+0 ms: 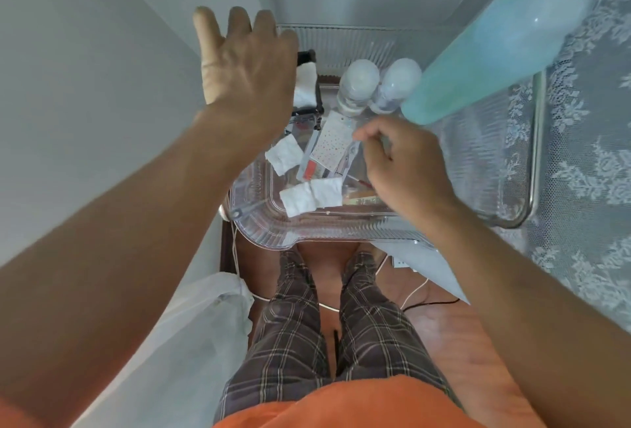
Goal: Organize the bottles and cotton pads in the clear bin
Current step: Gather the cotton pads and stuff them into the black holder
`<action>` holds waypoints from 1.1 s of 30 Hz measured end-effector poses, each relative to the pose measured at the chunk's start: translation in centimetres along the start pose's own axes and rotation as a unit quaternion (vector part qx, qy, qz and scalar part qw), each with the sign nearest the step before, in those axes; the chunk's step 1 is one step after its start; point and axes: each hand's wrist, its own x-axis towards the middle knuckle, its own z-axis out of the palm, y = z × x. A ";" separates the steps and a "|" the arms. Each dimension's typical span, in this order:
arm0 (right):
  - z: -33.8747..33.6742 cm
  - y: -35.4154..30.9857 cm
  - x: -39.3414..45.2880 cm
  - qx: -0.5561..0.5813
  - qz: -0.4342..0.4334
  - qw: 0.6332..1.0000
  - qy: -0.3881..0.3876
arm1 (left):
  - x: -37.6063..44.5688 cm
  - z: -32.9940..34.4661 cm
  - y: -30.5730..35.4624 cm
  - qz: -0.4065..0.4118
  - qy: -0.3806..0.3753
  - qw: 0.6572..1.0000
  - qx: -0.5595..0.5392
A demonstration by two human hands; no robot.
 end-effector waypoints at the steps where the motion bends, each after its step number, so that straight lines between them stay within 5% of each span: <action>1: 0.3 0.6 -1.1 -0.003 0.013 1.000 -0.018 | -0.3 0.0 0.2 -0.005 0.012 1.000 -0.010; 4: 1.5 1.4 -3.4 -0.023 0.028 0.996 -0.083 | -2.1 0.2 0.7 -0.005 0.051 0.997 -0.060; 7: 2.5 1.4 -3.7 -0.052 -0.001 0.991 -0.120 | -3.8 0.5 1.4 0.027 0.011 0.996 -0.083; 18: 10.2 -0.4 2.7 -0.207 -0.138 0.937 -0.244 | -3.1 1.8 0.6 0.069 -0.042 0.997 0.016; 26: 11.6 0.6 3.9 -0.231 -0.152 0.956 -0.097 | -7.5 0.9 1.8 -0.036 0.109 0.973 -0.201; 30: 9.6 2.9 4.3 -0.277 -0.130 0.942 -0.139 | -11.2 3.1 3.0 -0.037 0.034 0.979 -0.198; 33: 7.4 4.5 3.5 -0.285 -0.035 0.948 -0.137 | -11.7 5.4 4.1 -0.013 -0.071 0.984 -0.163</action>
